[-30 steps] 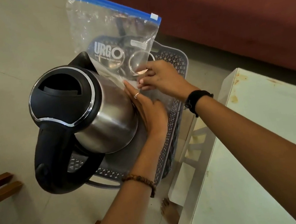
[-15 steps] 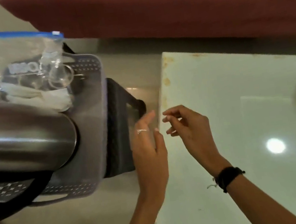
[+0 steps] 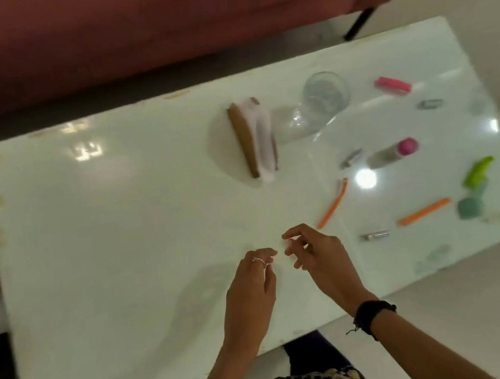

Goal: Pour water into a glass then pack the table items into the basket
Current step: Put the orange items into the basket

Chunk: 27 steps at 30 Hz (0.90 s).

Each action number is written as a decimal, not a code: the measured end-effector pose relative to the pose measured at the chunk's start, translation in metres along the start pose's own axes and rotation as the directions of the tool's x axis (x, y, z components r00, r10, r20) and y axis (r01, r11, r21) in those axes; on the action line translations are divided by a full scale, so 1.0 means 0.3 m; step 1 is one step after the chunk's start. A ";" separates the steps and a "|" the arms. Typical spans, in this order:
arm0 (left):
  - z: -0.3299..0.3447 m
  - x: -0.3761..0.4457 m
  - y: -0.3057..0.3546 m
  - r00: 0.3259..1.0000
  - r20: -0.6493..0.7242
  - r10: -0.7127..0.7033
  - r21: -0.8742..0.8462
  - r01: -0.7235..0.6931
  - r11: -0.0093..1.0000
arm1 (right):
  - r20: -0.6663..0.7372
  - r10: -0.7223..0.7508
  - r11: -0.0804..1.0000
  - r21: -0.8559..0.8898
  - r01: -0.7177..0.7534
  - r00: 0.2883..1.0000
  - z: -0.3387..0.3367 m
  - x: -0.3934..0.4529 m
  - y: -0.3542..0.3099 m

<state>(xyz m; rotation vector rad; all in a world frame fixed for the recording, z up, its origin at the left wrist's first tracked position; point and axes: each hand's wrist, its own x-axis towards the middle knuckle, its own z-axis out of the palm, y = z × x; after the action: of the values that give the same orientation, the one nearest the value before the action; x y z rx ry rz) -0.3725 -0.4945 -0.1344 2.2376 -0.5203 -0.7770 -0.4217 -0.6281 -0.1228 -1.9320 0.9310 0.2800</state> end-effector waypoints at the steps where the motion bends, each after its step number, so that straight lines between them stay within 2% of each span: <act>1: 0.051 0.018 0.054 1.000 0.008 0.000 0.003 0.000 1.000 | -0.012 0.019 1.000 -0.002 -0.019 1.000 -0.063 0.000 0.044; 6: 0.234 0.103 0.249 1.000 0.020 -0.007 0.043 0.006 0.999 | -0.119 0.112 0.993 0.055 -0.106 0.987 -0.310 0.010 0.224; 10: 0.326 0.188 0.318 0.997 0.047 0.068 0.219 -0.076 0.973 | -0.237 0.234 0.967 0.159 -0.199 0.943 -0.430 0.042 0.344; 12: 0.357 0.236 0.326 0.992 0.071 0.107 0.362 -0.126 0.924 | -0.277 0.323 0.940 0.206 -0.273 0.905 -0.463 0.065 0.396; 14: 0.391 0.286 0.331 0.993 0.084 0.078 0.471 -0.109 0.875 | -0.311 0.438 0.895 0.241 -0.376 0.844 -0.490 0.090 0.447; 17: 0.423 0.337 0.333 0.997 0.081 -0.017 0.521 -0.028 0.853 | -0.307 0.595 0.802 0.295 -0.520 0.743 -0.507 0.132 0.495; 20: 0.453 0.363 0.328 0.995 0.102 0.009 0.566 -0.065 0.822 | -0.243 0.676 0.729 0.359 -0.583 0.695 -0.507 0.168 0.527; 24: 0.468 0.371 0.324 0.994 0.101 0.039 0.465 -0.082 0.882 | -0.204 0.661 0.716 0.461 -0.524 0.723 -0.505 0.192 0.539; 27: 0.465 0.365 0.333 0.996 0.071 -0.052 0.254 0.032 0.967 | -0.177 0.638 0.730 0.450 -0.514 0.750 -0.513 0.187 0.527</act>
<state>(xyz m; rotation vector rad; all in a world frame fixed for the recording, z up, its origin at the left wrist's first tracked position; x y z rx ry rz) -0.3972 -0.6903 -0.1832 2.4667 -0.6419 -0.8627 -0.5221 -0.8256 -0.1745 -1.2954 1.6904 0.1279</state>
